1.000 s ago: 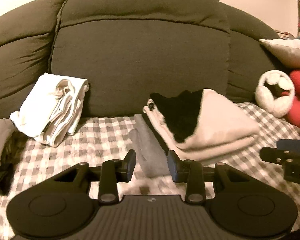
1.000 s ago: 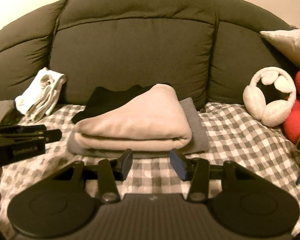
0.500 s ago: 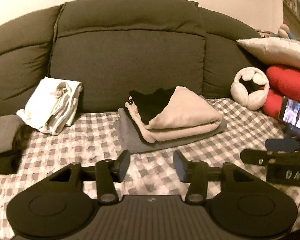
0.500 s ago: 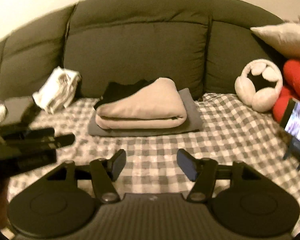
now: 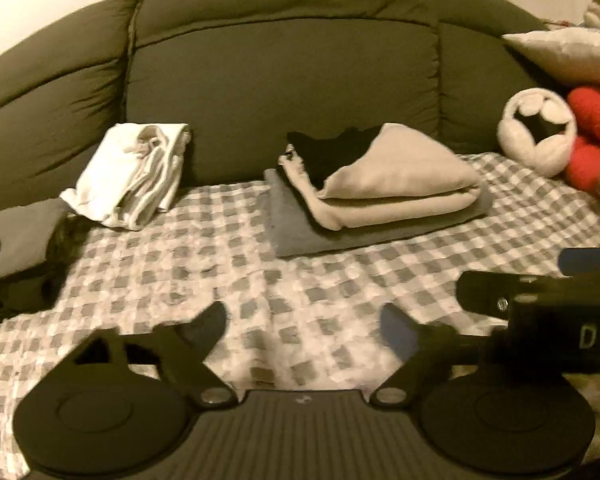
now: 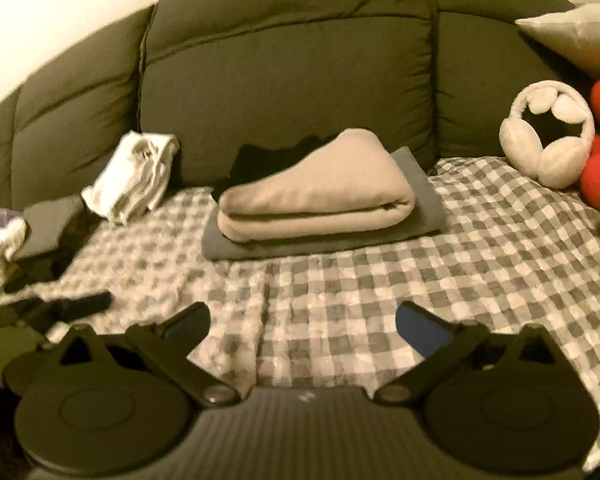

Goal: Fold clothes

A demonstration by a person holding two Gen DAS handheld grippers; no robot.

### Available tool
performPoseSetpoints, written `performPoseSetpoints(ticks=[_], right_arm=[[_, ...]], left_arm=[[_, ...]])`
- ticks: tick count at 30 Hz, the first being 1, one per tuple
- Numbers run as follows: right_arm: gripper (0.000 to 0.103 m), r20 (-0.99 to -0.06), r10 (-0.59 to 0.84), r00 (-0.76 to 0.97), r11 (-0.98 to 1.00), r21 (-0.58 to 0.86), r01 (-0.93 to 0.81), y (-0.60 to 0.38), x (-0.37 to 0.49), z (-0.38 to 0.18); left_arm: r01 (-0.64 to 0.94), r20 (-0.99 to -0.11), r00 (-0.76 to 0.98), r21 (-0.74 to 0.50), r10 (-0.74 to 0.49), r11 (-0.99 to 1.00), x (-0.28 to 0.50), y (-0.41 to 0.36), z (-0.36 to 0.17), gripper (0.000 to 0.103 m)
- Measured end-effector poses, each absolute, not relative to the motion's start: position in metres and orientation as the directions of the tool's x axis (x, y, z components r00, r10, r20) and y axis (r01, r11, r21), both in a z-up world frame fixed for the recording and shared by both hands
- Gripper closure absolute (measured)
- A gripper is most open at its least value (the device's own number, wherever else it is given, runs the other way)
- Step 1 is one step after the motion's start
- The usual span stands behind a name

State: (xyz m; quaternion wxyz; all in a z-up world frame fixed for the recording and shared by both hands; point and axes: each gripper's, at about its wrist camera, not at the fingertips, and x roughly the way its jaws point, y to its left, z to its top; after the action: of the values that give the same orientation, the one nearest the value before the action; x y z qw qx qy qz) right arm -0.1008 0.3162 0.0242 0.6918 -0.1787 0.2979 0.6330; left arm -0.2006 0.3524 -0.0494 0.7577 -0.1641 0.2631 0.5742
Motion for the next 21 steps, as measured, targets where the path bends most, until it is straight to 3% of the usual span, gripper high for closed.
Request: performPoseSetpoints(ticks=[4, 12, 21], right_arm=[[0.0, -0.665, 0.746, 0.034, 0.159, 0.128, -0.979, 0.324, -0.101, 0.013], [0.0, -0.683, 0.728, 0.06, 0.177, 0.102, -0.979, 0.331, -0.105, 0.001], [0.0, -0.692, 0.717, 0.083, 0.23, 0.123, -0.965, 0.335, -0.093, -0.009]], left_arm=[[-0.961, -0.616, 0.167, 0.074, 0.77, 0.267, -0.197, 0.357, -0.055, 0.0], [-0.962, -0.665, 0.151, 0.073, 0.732, 0.265, -0.191, 0.37, -0.075, 0.0], [-0.966, -0.653, 0.146, 0.069, 0.743, 0.25, -0.192, 0.385, -0.085, 0.0]])
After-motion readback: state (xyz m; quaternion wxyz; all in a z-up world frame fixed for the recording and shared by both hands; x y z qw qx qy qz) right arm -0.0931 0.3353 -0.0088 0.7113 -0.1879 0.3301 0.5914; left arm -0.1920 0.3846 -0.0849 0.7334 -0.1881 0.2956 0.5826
